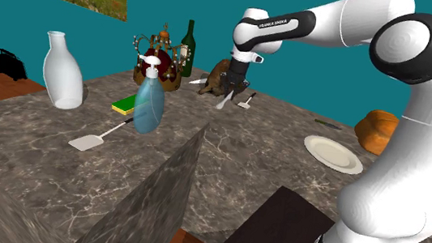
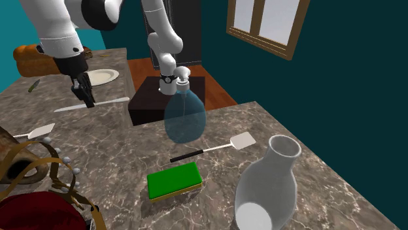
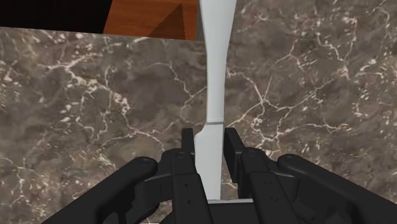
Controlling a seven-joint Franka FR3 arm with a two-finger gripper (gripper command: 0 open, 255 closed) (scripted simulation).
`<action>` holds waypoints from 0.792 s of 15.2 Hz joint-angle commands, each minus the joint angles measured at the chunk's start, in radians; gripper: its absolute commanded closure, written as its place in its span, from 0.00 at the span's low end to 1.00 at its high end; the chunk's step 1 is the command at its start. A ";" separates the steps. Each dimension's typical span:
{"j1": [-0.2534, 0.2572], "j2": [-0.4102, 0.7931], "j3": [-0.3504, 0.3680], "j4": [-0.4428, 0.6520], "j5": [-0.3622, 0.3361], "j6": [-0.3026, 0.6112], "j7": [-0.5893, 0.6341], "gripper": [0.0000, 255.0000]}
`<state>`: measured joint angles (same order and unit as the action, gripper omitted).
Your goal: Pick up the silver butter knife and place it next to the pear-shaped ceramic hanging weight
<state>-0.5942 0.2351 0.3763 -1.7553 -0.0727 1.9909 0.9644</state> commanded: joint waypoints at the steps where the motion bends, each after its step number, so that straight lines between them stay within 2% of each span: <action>1: 0.000 0.007 -0.001 -0.018 -0.003 0.025 0.000 1.00; 12: 0.005 0.060 -0.010 -0.099 -0.029 0.156 0.016 1.00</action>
<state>-0.5895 0.2895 0.3678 -1.8493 -0.0986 2.1356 0.9788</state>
